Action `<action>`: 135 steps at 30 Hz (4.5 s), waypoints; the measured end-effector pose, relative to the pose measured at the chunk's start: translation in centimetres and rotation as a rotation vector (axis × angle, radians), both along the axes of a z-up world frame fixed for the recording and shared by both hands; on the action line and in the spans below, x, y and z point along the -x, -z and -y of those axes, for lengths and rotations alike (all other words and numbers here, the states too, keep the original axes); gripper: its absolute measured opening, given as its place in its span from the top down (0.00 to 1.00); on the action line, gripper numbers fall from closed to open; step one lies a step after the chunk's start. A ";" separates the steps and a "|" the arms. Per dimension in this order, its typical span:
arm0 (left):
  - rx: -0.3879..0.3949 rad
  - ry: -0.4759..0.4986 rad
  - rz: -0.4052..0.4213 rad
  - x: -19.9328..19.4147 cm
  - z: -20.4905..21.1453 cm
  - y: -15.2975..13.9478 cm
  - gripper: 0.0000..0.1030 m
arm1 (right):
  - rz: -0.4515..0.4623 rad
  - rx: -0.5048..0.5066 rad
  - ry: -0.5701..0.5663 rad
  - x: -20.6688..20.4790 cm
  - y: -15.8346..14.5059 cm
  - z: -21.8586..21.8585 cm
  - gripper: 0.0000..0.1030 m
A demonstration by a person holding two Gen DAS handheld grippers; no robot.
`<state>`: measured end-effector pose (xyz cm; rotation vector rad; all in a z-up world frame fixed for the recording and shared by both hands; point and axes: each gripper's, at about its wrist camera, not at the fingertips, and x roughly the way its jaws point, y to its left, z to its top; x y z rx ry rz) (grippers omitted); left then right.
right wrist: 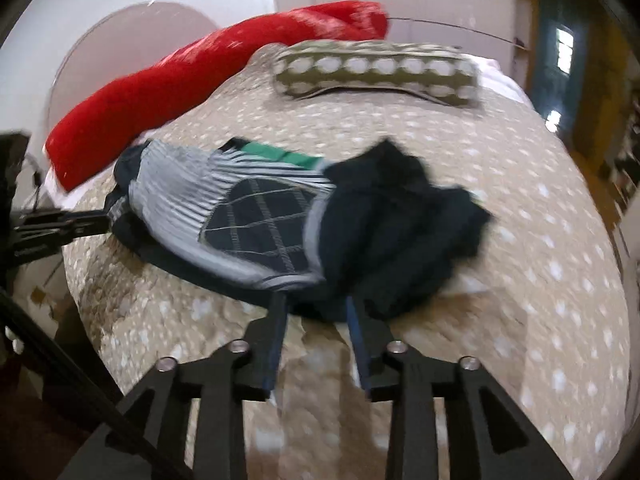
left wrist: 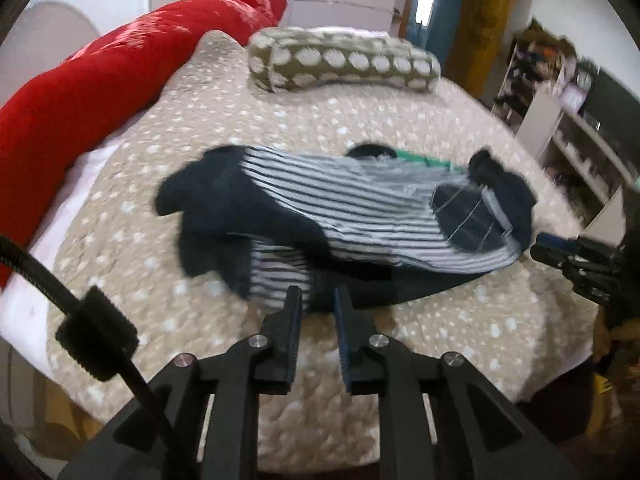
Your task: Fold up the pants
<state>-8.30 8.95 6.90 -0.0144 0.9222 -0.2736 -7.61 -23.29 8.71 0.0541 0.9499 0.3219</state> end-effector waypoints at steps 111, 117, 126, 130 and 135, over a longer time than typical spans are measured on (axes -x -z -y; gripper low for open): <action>-0.213 -0.111 0.132 1.7 6.9 -0.7 0.44 | 0.030 -0.268 0.360 3.2 1.9 2.9 0.44; -0.240 -0.095 0.143 0.9 9.3 -0.8 0.44 | 0.090 -0.210 0.381 4.5 0.8 3.8 0.42; -0.186 0.031 0.103 -0.3 12.7 -1.6 0.44 | 0.099 -0.237 0.437 4.9 1.1 5.7 0.40; -0.093 0.077 0.087 -2.4 13.9 -3.2 0.43 | 0.097 -0.246 0.462 5.0 1.1 6.4 0.39; -0.028 0.212 0.040 -6.3 18.9 -4.6 0.40 | 0.089 -0.266 0.480 4.6 1.3 7.1 0.38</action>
